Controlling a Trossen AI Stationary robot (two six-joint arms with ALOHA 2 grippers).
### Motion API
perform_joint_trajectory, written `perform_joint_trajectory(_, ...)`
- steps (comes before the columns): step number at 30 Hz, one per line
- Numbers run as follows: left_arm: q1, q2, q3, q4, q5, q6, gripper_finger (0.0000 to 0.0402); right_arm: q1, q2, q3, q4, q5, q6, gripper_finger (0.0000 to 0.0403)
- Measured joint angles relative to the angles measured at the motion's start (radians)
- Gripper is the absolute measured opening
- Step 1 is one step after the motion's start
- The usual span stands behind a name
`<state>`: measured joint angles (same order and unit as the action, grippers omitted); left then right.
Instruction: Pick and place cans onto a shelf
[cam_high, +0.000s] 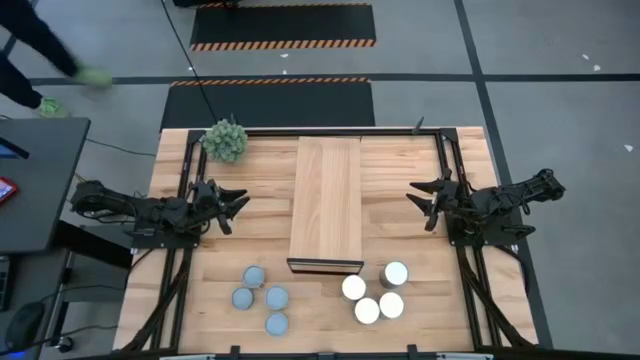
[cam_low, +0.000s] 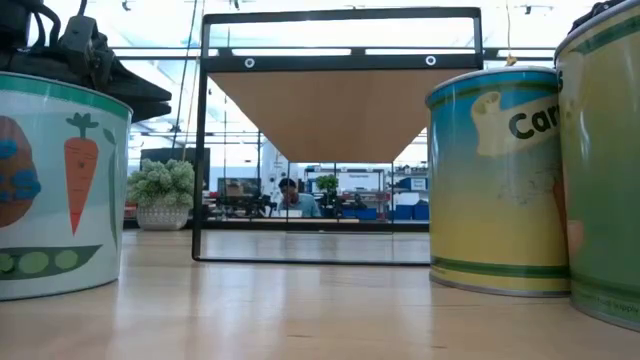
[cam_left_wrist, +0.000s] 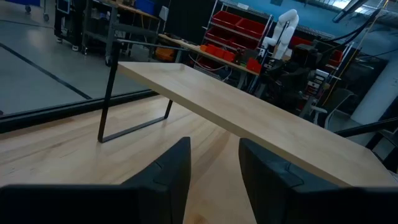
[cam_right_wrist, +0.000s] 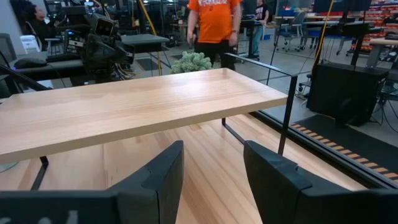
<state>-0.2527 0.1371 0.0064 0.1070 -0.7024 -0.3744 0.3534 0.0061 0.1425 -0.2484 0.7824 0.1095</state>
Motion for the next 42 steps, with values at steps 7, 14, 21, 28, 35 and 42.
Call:
perform_joint_trajectory(7,0.000,0.000,0.000,0.000,0.000,0.000,0.0142,0.000,0.000,0.000,0.000,0.000,0.000,0.0175)
perform_joint_trajectory(14,0.000,0.000,0.000,0.000,0.000,0.000,0.0142,0.000,0.000,0.000,0.000,0.000,0.000,0.0175)
perform_joint_trajectory(21,0.000,0.000,0.000,0.083,0.001,-0.321,0.0142,0.000,0.000,0.000,0.000,0.000,0.000,0.0175)
perform_joint_trajectory(28,0.006,0.000,0.000,0.118,-0.011,-0.445,0.0142,0.000,0.000,0.000,0.000,0.000,0.000,0.0175)
perform_joint_trajectory(35,0.008,0.000,0.000,0.201,-0.034,-0.505,0.0142,0.000,0.000,0.000,0.000,0.000,0.000,0.0175)
perform_joint_trajectory(42,0.008,0.000,0.000,0.452,0.048,-0.556,0.0142,0.000,0.000,0.000,0.038,0.001,0.000,0.0175)
